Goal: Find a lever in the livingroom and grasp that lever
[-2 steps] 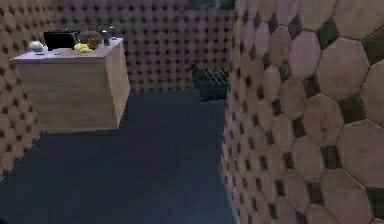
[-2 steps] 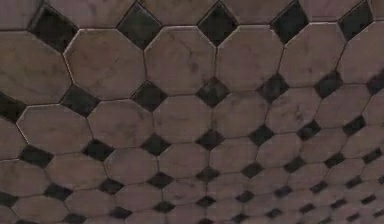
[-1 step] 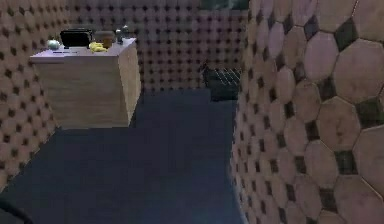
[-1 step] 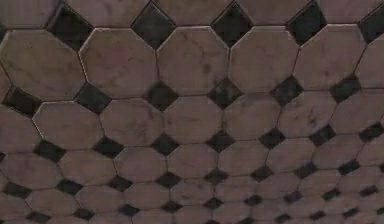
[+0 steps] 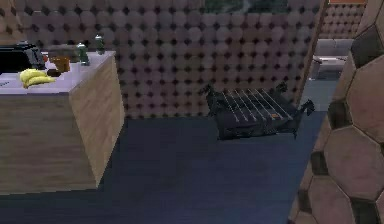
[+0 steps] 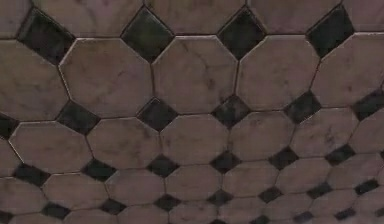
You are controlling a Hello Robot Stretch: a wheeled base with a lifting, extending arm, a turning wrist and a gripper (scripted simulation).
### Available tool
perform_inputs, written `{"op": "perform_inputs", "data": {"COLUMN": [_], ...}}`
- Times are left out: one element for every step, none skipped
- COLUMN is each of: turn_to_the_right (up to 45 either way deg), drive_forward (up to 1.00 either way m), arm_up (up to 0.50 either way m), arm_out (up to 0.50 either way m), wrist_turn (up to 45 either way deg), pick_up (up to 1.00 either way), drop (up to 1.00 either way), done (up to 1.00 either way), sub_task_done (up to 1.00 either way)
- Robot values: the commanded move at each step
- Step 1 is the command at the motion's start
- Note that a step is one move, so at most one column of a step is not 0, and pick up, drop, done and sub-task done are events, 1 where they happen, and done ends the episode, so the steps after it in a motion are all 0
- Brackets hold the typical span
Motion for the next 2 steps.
{"op": "perform_inputs", "data": {"turn_to_the_right": [0.0,-45.0], "drive_forward": [0.60,0.00], "arm_up": [0.00,0.00], "arm_out": [0.00,0.00], "wrist_turn": [0.0,0.0], "pick_up": [0.00,0.00], "drop": [0.00,0.00], "done": [0.00,0.00], "sub_task_done": [0.00,0.00]}}
